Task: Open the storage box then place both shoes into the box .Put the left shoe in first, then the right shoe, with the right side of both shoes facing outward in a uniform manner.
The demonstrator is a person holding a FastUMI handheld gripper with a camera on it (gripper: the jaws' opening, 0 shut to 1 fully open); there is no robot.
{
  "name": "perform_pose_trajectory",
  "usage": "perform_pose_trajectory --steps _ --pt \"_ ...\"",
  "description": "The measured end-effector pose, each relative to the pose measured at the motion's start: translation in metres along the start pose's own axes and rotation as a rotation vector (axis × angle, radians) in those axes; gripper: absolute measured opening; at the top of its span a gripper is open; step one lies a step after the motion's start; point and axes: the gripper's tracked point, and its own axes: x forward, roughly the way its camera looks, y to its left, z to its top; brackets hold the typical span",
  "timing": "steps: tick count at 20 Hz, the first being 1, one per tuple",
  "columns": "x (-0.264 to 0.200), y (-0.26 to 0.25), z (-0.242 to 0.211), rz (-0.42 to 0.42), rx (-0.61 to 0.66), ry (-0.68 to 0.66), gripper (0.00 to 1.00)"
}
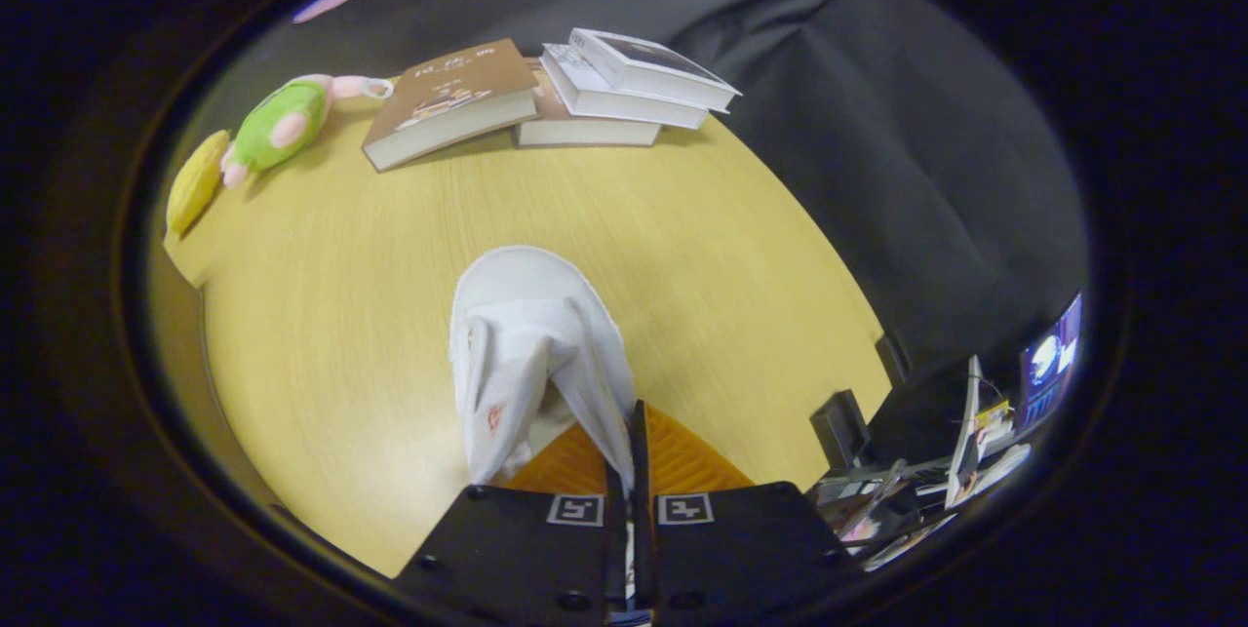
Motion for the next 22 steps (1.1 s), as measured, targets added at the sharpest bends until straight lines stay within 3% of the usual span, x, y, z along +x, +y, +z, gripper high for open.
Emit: perform_pose_trajectory --steps 5,10,16,22 --pt "-0.048 -0.012 0.024 -0.032 0.024 -0.084 0.06" --pt "-0.127 -0.005 0.054 -0.043 0.035 -0.246 0.06" --pt "-0.228 0.042 0.08 0.044 0.008 -0.452 0.06" --pt "-0.286 0.112 0.08 0.15 -0.088 -0.551 0.06"
